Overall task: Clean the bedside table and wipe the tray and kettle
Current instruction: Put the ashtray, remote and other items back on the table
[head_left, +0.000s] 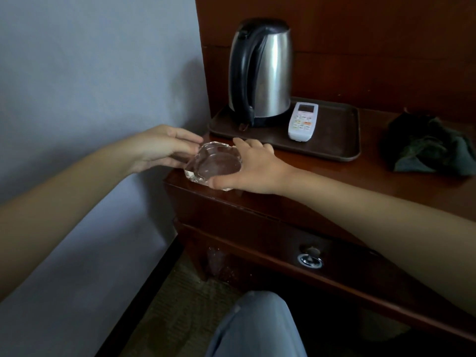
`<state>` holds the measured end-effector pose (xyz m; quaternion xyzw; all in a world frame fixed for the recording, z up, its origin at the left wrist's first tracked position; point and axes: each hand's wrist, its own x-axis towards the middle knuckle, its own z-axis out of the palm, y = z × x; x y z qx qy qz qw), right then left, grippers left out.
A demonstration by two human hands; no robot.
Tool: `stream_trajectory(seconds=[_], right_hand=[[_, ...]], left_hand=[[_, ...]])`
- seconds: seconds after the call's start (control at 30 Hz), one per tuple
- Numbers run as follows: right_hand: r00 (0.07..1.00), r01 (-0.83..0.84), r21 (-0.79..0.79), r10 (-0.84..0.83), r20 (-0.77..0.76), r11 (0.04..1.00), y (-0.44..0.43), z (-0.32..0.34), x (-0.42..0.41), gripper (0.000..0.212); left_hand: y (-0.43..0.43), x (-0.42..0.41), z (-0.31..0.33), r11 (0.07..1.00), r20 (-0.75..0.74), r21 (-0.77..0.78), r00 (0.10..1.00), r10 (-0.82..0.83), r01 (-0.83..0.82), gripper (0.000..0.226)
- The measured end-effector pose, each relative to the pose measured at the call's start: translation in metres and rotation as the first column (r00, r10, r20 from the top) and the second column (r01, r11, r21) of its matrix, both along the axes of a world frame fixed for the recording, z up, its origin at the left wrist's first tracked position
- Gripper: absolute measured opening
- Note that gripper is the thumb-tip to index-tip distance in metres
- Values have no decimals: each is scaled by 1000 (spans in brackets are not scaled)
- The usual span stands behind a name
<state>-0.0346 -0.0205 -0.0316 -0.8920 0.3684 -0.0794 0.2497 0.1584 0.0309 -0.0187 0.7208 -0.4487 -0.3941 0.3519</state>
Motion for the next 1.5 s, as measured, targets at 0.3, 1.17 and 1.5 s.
stream_trajectory(seconds=[0.3,1.17,1.5], right_hand=[[1000,-15,-218,16,1,976,12,13,-138,34],[511,526,-718,-844,-160,455,237,42,-659,49],[338,798,-554,-937,85,238,292,66,-747,50]], left_hand=[[20,-99,20,936,403,-143,883,-241,321,24],[51,-651,27,220,850,-69,173,-497,973,60],[66,-785,51,65,873,-88,108,-476,994,52]])
